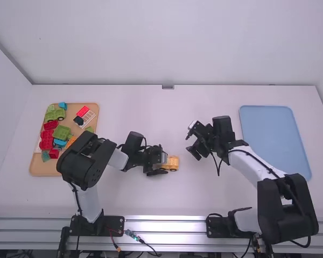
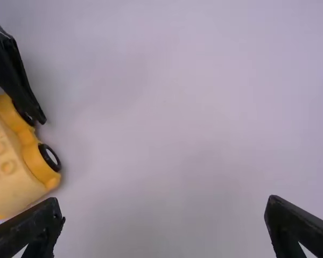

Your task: Assemble lego blocks to make yellow taxi

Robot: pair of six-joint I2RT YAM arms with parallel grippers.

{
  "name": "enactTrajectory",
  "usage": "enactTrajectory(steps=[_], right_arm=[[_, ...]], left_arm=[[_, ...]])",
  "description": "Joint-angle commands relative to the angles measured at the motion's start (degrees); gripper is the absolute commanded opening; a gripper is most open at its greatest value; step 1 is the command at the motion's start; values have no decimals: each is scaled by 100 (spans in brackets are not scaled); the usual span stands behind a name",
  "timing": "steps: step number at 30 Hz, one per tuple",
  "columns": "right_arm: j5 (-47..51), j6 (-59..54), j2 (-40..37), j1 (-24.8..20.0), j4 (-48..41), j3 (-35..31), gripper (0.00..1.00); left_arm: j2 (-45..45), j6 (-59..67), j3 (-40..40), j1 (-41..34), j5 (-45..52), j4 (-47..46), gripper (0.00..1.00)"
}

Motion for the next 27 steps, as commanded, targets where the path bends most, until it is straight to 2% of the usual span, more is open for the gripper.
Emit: enactTrajectory(steps=[1, 2, 4, 6, 11, 15, 22, 27], right_arm=[[26, 55, -146, 24, 15, -20, 99], [24, 52, -146, 9, 17, -20, 99], [31, 52, -146, 26, 20, -20, 99], [28, 50, -146, 39, 15, -20, 99], [28, 50, -146, -24, 17, -20, 99], [28, 55, -146, -22, 13, -20, 99], [26, 52, -146, -22, 17, -20, 99], [26, 50, -146, -22, 17, -20, 99]], left_arm=[[74, -12, -26, 20, 123, -38, 80], [74, -17, -26, 5, 121, -40, 81], [74, -320, -26, 18, 47, 43, 94], [57, -609, -26, 40, -63, 106, 99], [-229, -1118, -26, 53, -384, -62, 99], [-914, -1120, -26, 51, -738, -925, 99], [-2551, -1186, -26, 36, -2253, -2827, 99], [-3292, -1188, -26, 29, -3579, -3308, 99]])
